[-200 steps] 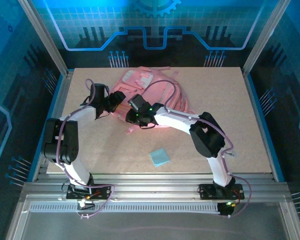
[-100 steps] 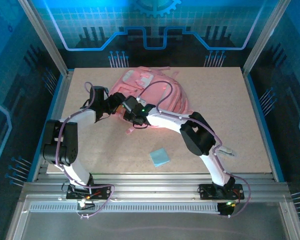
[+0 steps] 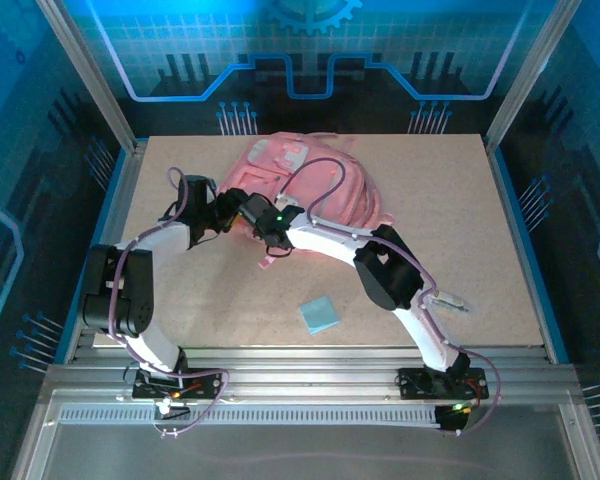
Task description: Pack the student bag
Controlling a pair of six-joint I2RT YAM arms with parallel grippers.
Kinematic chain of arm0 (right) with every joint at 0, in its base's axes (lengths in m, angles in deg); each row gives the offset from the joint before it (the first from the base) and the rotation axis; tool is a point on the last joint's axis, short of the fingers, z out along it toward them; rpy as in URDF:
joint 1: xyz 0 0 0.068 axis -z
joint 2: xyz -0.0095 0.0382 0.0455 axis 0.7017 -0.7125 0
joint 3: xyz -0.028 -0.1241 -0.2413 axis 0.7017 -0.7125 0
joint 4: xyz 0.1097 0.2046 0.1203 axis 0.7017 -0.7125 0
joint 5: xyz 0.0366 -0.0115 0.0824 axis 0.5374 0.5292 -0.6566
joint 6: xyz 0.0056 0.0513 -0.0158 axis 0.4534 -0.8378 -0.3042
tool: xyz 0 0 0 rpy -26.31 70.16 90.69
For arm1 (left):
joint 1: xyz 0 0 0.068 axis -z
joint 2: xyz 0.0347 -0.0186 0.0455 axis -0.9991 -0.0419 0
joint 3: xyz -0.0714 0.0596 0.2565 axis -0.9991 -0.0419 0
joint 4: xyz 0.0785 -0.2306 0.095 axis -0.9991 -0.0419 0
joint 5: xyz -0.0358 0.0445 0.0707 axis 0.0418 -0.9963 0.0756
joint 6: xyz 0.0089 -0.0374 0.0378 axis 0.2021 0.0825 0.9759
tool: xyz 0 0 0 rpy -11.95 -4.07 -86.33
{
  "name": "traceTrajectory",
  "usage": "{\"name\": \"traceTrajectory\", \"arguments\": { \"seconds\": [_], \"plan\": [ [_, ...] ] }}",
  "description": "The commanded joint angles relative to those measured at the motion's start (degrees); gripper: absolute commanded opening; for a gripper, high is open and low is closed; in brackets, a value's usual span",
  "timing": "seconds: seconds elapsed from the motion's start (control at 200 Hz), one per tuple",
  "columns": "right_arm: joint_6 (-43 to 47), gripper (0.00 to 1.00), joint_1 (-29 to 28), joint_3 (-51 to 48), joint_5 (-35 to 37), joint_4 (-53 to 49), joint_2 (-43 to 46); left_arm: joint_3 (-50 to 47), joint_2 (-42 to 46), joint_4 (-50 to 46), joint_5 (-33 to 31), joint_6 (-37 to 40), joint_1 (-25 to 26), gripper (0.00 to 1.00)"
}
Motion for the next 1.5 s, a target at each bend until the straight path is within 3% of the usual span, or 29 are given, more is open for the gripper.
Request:
{"name": "traceTrajectory", "arguments": {
  "seconds": [0.0, 0.13, 0.405, 0.49, 0.565, 0.625, 0.76, 0.966, 1.106, 1.221, 1.291, 1.496],
  "plan": [
    [0.5, 0.11, 1.4, -0.6, 5.2, -0.4, -0.2, -1.0, 1.4, -0.8, -1.0, -0.5, -0.1, 0.61],
    [1.4, 0.00, 1.5, -4.7, 4.4, -0.1, 2.5, -2.4, 0.3, 2.0, -2.4, -2.5, -0.1, 0.61],
    [11.9, 0.00, 3.6, -19.0, -5.5, 4.7, 12.6, 3.0, -6.7, 4.9, -6.9, -3.3, -0.2, 0.64],
    [19.0, 0.00, 5.3, -23.9, -12.7, 10.0, 15.9, 6.0, -8.9, 5.1, -7.4, -3.6, -0.2, 0.63],
    [24.2, 0.00, 7.1, -24.2, -19.2, 8.6, 16.4, 8.4, -10.7, 5.2, -8.0, -3.5, -0.2, 0.60],
    [28.6, 0.00, 8.4, -23.3, -22.4, 5.2, 16.3, 10.1, -12.0, 5.1, -8.6, -3.2, -0.3, 0.55],
    [35.5, 0.00, 10.0, -24.0, -23.6, -0.3, 17.8, 12.3, -13.8, 5.3, -8.3, -3.1, -0.3, 0.27],
    [37.0, 0.00, 10.1, -23.5, -26.0, 0.4, 19.5, 10.6, -13.8, 6.9, -7.2, -2.9, -0.3, 0.00],
    [37.3, 0.00, 10.1, -21.3, -26.0, -0.2, 18.3, 9.9, -13.5, 7.7, -4.3, -4.6, -0.3, 0.00],
    [36.5, 0.00, 9.9, -20.5, -29.0, 0.8, 19.0, 5.9, -9.9, 12.3, -1.9, -12.8, 0.8, 0.00],
    [33.6, 0.17, 9.3, -20.3, -29.9, 1.4, 20.0, 4.6, -6.4, 12.1, -3.2, -14.7, 2.6, 0.00],
    [25.7, 0.37, 8.9, -20.1, -27.1, 4.7, 19.8, 2.0, 0.8, 13.0, -8.6, -17.4, 6.7, 0.00]
  ]
}}
